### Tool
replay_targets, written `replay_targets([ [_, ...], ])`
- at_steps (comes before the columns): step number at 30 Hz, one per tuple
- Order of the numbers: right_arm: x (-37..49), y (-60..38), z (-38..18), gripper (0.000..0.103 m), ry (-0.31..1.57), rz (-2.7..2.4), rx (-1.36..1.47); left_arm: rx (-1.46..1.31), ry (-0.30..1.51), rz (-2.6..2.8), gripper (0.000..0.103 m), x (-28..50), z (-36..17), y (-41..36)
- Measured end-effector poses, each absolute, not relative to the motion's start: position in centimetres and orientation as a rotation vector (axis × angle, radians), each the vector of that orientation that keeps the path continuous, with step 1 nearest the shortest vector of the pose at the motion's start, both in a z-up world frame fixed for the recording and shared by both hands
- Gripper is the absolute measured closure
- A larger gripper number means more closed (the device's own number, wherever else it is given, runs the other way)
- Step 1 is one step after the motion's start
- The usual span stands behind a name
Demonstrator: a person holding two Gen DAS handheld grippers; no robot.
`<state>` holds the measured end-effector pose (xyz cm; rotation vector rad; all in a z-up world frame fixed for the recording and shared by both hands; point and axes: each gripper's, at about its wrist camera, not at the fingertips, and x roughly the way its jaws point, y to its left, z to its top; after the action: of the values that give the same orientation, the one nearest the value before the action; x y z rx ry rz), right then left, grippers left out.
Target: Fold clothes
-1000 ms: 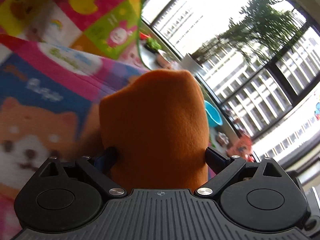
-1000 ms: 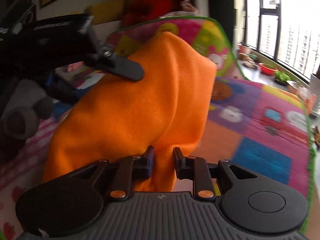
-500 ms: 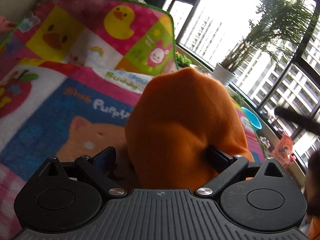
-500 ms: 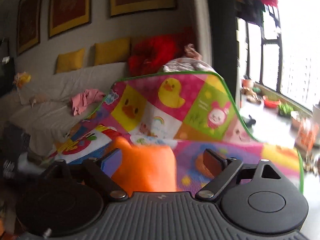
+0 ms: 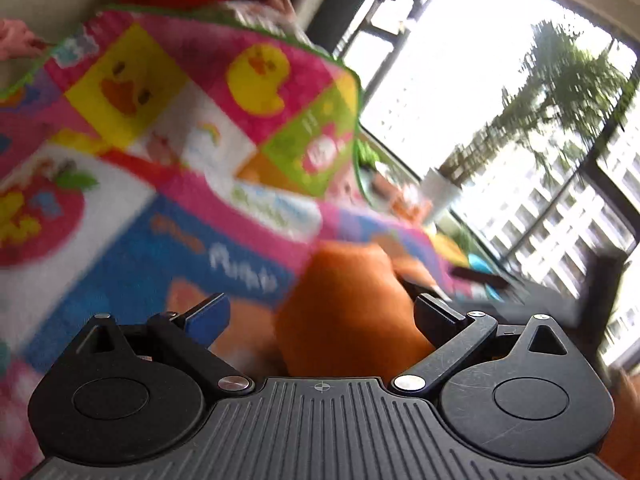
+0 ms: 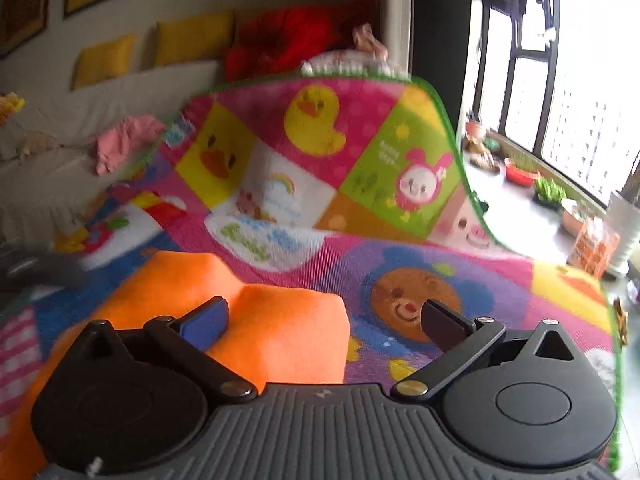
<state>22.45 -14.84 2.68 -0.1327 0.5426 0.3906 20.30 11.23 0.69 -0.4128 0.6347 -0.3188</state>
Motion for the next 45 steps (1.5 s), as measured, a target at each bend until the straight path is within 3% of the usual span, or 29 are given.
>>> replay_targets([
  [7,16.2,-19.1,4.2,0.000,0.494,0.481,-0.082,-0.261,0.676,-0.252,0.001,24.8,0.1,8.5],
  [15,11.5,-16.2,-1.6,0.000,0.669,0.601,-0.117,-0.260,0.731,-0.204,0.001,24.9,-2.3,10.0],
  [21,11.4,-16.1,0.5,0.000,0.625,0.644,-0.174,-0.193,0.706,-0.191,0.001,23.9,-1.8,9.1],
  [28,17.2,-18.9,5.2,0.000,0.463,0.444,-0.027,-0.180,0.691,-0.191,0.001,23.5,-1.8,9.3],
  [37,25.1,-16.6,-2.6,0.000,0.713,0.237,-0.067,-0.182,0.690,-0.206,0.001,23.3,-1.9,10.1],
  [45,19.1,-17.9,-1.5,0.000,0.658,0.363,-0.122,-0.190,0.689,-0.214,0.001,23.2,-2.1,10.5],
])
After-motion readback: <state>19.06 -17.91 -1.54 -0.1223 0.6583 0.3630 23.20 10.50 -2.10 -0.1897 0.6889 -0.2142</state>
